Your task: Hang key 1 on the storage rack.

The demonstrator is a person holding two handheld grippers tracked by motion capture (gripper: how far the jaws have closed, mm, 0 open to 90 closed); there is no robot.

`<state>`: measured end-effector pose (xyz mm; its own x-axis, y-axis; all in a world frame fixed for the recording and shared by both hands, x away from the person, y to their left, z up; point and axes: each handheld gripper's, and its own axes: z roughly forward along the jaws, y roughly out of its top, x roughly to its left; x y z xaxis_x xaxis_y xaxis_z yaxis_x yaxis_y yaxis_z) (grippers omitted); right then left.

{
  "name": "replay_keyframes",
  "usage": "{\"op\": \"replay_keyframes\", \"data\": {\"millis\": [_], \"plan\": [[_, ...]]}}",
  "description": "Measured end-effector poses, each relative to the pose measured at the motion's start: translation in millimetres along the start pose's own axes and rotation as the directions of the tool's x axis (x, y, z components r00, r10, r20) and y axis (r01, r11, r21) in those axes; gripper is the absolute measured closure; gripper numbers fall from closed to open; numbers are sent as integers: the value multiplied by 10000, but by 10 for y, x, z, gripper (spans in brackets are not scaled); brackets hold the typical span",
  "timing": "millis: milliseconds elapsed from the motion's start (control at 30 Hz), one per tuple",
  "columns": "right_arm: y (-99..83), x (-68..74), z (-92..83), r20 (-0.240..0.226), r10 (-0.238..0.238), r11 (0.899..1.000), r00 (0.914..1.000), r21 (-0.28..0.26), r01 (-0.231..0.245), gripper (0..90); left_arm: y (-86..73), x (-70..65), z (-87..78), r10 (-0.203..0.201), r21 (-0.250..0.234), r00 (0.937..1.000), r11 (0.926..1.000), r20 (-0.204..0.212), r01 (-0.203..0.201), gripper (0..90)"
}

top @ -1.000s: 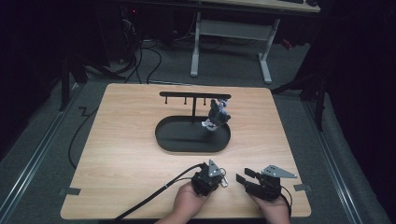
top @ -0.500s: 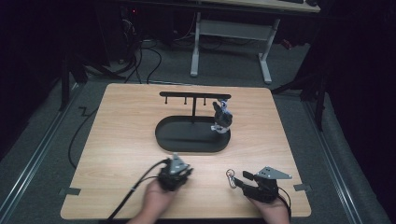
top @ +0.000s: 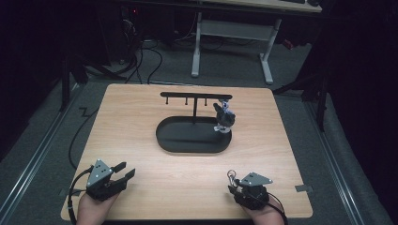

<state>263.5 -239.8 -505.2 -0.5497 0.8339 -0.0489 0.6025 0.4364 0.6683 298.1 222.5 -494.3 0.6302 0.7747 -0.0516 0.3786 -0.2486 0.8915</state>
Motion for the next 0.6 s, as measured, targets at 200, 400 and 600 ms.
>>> {"op": "replay_keyframes", "data": {"millis": [200,400,600], "plan": [[93,30,86,366,-195,9951,9991,979,159,672,-10,106,-72,-235,-350,9996,9991,162,241,536],[129,-29,138,268,-257,9868,9993,1603,210,700,10,106,-113,-323,-596,9994,9977,135,330,539],[195,-41,98,549,-910,9796,9943,1845,795,669,-7,85,-84,-265,-468,9996,9985,137,271,539]]}}
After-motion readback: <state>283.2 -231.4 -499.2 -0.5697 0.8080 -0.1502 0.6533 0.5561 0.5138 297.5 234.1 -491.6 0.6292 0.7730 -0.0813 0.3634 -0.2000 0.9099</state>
